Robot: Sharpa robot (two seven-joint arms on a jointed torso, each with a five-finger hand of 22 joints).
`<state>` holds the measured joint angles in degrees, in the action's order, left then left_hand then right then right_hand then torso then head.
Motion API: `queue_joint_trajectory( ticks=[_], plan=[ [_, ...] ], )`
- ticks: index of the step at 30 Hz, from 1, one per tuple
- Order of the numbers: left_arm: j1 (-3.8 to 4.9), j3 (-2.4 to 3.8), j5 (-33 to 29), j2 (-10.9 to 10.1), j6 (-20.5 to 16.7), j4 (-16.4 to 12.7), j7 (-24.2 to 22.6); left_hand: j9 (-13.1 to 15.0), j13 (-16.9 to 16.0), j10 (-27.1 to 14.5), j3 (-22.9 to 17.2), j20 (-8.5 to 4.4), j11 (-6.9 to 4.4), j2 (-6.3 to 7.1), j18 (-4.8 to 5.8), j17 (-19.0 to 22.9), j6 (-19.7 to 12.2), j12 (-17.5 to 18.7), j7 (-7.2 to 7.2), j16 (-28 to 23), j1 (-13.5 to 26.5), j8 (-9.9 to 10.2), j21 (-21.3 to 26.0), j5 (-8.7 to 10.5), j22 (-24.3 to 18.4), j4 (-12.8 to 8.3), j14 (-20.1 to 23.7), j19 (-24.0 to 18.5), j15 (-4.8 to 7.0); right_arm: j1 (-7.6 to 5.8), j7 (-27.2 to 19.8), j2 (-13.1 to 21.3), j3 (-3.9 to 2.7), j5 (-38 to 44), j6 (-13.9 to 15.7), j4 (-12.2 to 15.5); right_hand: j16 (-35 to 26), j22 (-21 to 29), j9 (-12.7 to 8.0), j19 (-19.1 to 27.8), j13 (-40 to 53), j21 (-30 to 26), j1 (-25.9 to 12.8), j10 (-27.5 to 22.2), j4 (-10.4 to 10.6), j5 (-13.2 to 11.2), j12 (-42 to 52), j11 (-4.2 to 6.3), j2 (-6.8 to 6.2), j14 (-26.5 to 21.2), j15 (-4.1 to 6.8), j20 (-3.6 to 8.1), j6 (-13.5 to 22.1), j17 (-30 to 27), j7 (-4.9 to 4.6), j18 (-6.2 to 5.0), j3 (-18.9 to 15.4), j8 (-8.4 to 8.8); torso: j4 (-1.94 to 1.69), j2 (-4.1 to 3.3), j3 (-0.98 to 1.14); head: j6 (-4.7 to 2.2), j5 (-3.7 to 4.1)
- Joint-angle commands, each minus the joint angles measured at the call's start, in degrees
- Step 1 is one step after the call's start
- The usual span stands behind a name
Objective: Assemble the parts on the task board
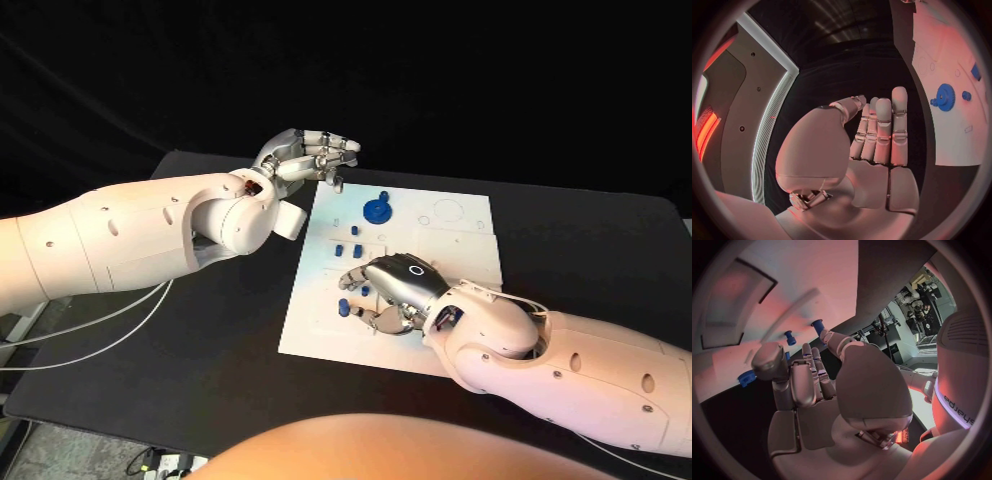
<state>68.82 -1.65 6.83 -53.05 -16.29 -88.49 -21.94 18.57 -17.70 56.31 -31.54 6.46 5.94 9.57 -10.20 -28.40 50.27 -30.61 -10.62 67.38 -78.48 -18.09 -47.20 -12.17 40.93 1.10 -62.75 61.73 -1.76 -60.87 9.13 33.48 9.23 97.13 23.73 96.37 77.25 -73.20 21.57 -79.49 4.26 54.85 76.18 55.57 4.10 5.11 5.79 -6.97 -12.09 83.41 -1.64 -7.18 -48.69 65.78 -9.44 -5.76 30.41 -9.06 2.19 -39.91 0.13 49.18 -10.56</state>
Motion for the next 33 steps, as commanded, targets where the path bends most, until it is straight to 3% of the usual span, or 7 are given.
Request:
queue_joint_trajectory(
  ticks=[1, 8, 13, 15, 19, 27, 33],
  plan=[
    [0.05, 0.03, -0.2, 0.1, 1.1, 0.0, -0.1, 0.1, -0.1, -0.5, -0.2, 0.29, 0.10, -0.68, -0.36, 0.1, -0.2, -0.3, 0.04, 0.1, 0.1, -0.3, 0.2, -0.19, 0.1, 0.0, 0.2, 0.0, 0.02, -0.15, -2.4, 2.3, -0.22, -1.2, 4.9, 2.1, 0.0, 0.0, 0.0, 0.1, 0.0, 0.0, 0.5, -0.1, -0.1, 0.3, 0.8, 0.11, -0.24, -0.1, -0.18, -0.02, 0.3, 0.0, -0.02, -0.57, -0.5, 0.25, -0.03, 0.08, -0.07, -0.29, 0.53],
    [0.05, 0.03, -0.2, -0.2, 1.1, 0.0, -0.1, 0.1, -0.1, -0.5, -0.2, 0.29, 0.10, -0.68, -0.36, 0.1, -0.2, -0.3, 0.04, 0.1, 0.1, -0.3, 0.2, -0.19, 0.1, 0.0, 0.2, 0.0, 0.02, -3.18, -6.3, 11.2, -0.96, -13.6, 8.5, 7.7, 1.7, -2.0, 0.5, -1.7, 1.3, 3.9, 0.5, 5.5, 0.3, 4.0, 6.2, 0.65, 0.42, 1.1, 0.26, 0.27, -3.0, 2.4, -0.81, 0.07, 0.0, -1.49, 0.39, 0.23, -0.07, -1.18, 2.39],
    [0.05, 0.01, -0.2, -0.3, 1.2, 0.2, -0.1, 0.1, -0.1, -0.5, -0.2, 0.29, 0.10, -0.68, -0.36, 0.1, -0.2, -0.3, 0.04, 0.1, 0.1, -0.3, 0.2, -0.19, 0.1, 0.0, 0.2, 0.0, 0.02, -6.13, -5.9, 18.5, -1.16, -26.4, 6.3, 10.9, 4.9, -5.5, 1.0, -4.2, 5.8, 11.1, -2.2, 15.4, 2.4, 3.5, 13.9, 3.13, 0.46, 3.1, 2.21, 1.81, -5.1, 8.0, 0.67, 1.26, -2.4, -3.03, 0.86, 0.57, -0.02, -1.99, 4.51],
    [0.04, 0.01, -0.2, -0.4, 1.6, 0.3, -0.3, 0.1, -0.1, -0.5, -0.2, 0.29, 0.10, -0.68, -0.36, 0.1, -0.2, -0.3, 0.04, 0.1, 0.1, -0.3, 0.2, -0.19, 0.1, 0.0, 0.2, 0.0, 0.02, -6.91, -4.6, 21.2, -1.19, -30.0, 4.2, 11.5, 6.3, -7.9, 1.9, -5.7, 15.8, 15.6, -2.8, 16.0, 3.8, 3.3, 24.9, 5.05, 1.15, 3.8, 3.88, 3.21, -5.2, 10.2, 2.33, 2.12, -5.7, -4.74, 1.10, 0.73, -0.02, -2.12, 5.65],
    [0.03, -0.08, -0.2, -0.5, 3.0, 0.4, -0.8, 0.1, -0.1, -0.7, 0.0, 0.34, 0.15, -0.52, -0.34, 0.1, -0.4, -0.5, 0.04, 0.1, 0.5, -0.4, 0.3, -0.06, 0.0, 0.2, 0.3, -0.1, -0.03, -7.51, -1.2, 25.6, -1.03, -32.1, 1.3, 12.3, 6.7, -9.6, 3.4, -6.4, 52.9, 18.6, -4.5, 20.4, 7.3, 3.4, 58.5, 4.67, 1.98, 4.0, 3.50, 3.42, -3.6, 10.9, 1.97, 2.65, -9.8, -7.78, 1.54, 1.04, 0.03, -1.98, 7.16],
    [0.00, -0.33, -0.2, -0.6, 3.9, 0.5, -1.5, 0.2, -0.1, -0.9, 0.4, 0.44, 0.20, -0.42, -0.33, 0.2, -0.6, -0.8, 0.03, 0.2, 1.3, -0.5, 0.4, 0.11, -0.1, 0.7, 0.4, -0.2, -0.12, -6.36, 5.0, 31.0, -0.58, -24.2, -1.4, 14.1, 9.4, -12.7, 5.7, -7.9, 75.8, 24.7, -5.2, 27.9, 12.4, 3.5, 76.7, 4.81, 2.83, 5.0, 3.66, 3.40, -2.4, 16.0, 2.64, 3.71, -15.9, -13.44, 2.13, 1.43, 0.12, -1.54, 9.28],
    [-0.01, -0.40, -0.2, -0.6, 4.2, 0.6, -1.8, 0.2, 0.0, -1.1, 0.7, 0.51, 0.22, -0.27, -0.33, 0.2, -0.7, -1.0, 0.04, 0.2, 1.8, -0.6, 0.6, 0.14, -0.2, 1.1, 0.4, -0.3, -0.17, -4.09, 9.7, 31.7, -0.32, -17.8, -1.0, 14.6, 10.5, -13.7, 5.9, -8.5, 78.5, 27.2, -5.5, 29.5, 12.5, 3.8, 78.7, 5.02, 3.35, 5.5, 3.81, 3.54, -2.5, 18.4, 2.88, 4.18, -17.3, -14.08, 2.27, 1.54, 0.08, -1.54, 9.79]
  ],
)
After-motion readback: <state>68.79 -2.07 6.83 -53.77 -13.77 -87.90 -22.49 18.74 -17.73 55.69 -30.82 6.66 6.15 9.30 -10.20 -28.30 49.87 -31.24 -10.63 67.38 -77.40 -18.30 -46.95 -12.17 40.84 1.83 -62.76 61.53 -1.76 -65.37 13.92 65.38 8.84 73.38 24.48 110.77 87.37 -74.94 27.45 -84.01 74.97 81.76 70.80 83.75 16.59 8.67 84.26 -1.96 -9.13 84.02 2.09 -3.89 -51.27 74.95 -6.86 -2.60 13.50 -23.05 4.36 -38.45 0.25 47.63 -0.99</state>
